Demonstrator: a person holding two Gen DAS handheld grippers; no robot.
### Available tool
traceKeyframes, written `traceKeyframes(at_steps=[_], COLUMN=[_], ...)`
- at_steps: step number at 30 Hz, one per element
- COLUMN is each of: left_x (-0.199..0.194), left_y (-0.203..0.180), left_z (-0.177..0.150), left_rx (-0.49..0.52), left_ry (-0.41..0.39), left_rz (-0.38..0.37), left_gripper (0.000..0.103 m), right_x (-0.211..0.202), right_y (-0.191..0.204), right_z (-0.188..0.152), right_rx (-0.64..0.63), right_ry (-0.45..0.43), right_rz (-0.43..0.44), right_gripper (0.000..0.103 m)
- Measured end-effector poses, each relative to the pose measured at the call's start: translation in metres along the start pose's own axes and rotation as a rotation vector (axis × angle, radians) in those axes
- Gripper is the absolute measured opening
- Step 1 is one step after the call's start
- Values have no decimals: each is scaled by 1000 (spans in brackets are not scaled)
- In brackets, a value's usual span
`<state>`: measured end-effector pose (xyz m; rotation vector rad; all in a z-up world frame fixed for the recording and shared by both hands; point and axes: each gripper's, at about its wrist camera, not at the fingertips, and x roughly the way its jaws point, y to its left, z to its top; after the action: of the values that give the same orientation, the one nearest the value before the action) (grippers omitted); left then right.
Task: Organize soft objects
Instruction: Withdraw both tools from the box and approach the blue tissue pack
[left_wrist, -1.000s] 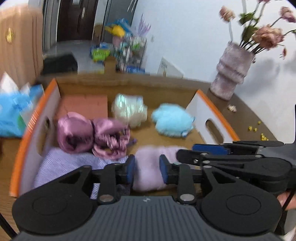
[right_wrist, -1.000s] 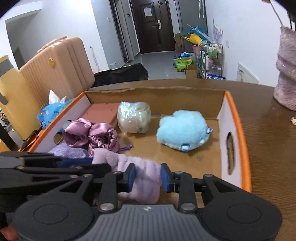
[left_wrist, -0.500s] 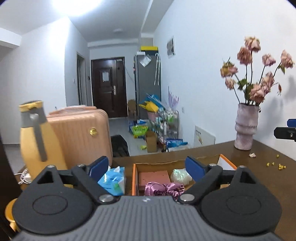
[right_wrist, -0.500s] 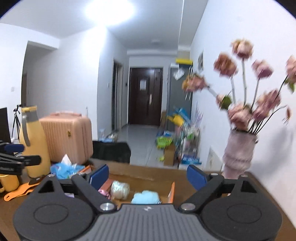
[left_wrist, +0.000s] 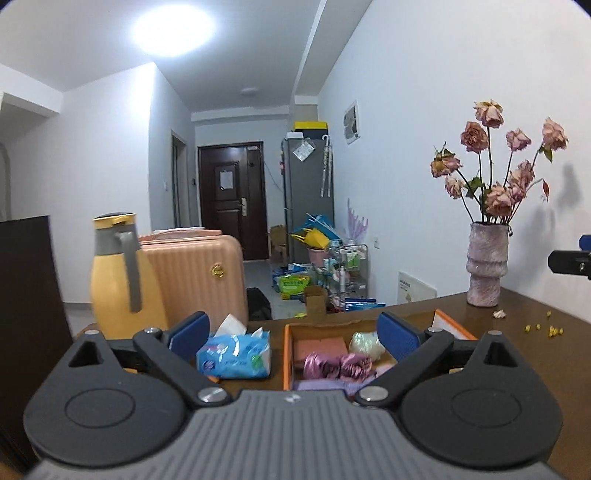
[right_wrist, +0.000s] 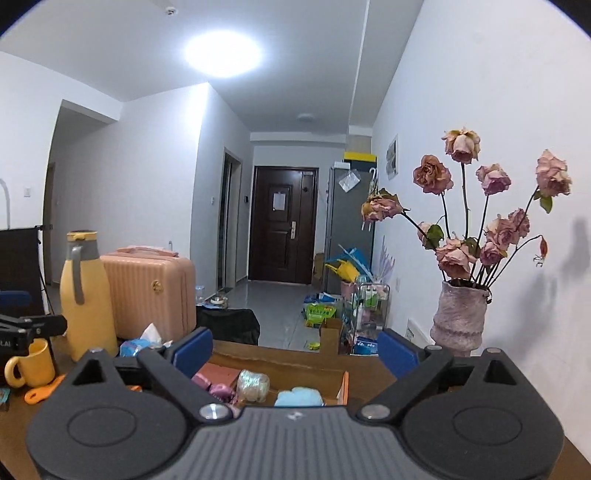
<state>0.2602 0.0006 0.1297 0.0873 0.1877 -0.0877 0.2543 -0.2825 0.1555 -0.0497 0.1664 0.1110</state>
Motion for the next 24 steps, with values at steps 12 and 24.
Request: traceKeyframes(at_steps=[12,24], left_x=[-87,-107], left_y=[-2,-5], left_z=[-95,-128], left_rx=[-87,-77], left_ry=[58,162], left_rz=[0,-5], left_gripper=[103,103], right_x=[-92,-142], right_y=[49,47], right_z=[-107,-156], right_rx=[-18,69], right_ry=[-16,51], right_rz=[8,-5], right_gripper=[99,102])
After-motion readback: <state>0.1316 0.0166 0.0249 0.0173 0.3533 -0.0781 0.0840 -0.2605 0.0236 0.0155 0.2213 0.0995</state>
